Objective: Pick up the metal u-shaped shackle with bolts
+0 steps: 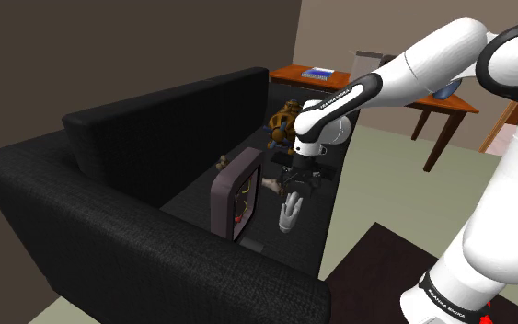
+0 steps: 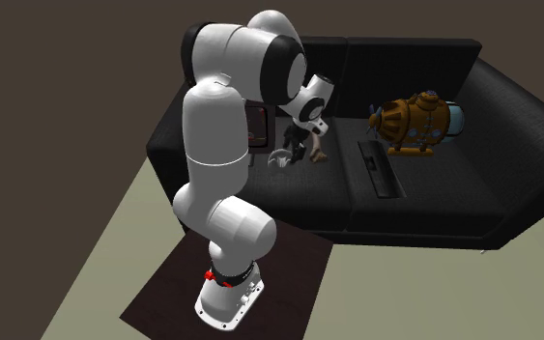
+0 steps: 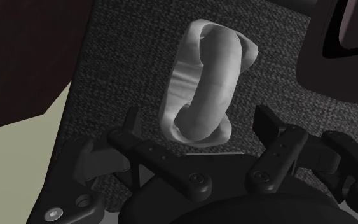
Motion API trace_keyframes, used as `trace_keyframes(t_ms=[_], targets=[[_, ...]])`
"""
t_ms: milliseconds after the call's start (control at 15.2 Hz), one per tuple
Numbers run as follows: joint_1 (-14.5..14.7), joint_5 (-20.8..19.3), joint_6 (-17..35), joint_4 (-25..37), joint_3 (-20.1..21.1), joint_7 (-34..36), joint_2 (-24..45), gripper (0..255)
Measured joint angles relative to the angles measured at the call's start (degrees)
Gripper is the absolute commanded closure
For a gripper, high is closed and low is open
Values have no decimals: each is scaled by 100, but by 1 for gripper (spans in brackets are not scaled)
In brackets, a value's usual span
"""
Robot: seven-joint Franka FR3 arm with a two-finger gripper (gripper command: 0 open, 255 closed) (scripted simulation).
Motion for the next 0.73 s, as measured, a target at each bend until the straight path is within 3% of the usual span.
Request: trace_keyframes(t_ms=[264, 330, 726], targets=[[7, 74, 290, -37, 19, -90, 263, 0], [8, 80, 312, -38, 21, -95, 283, 255], [9, 85, 329, -38, 22, -97, 289, 255]])
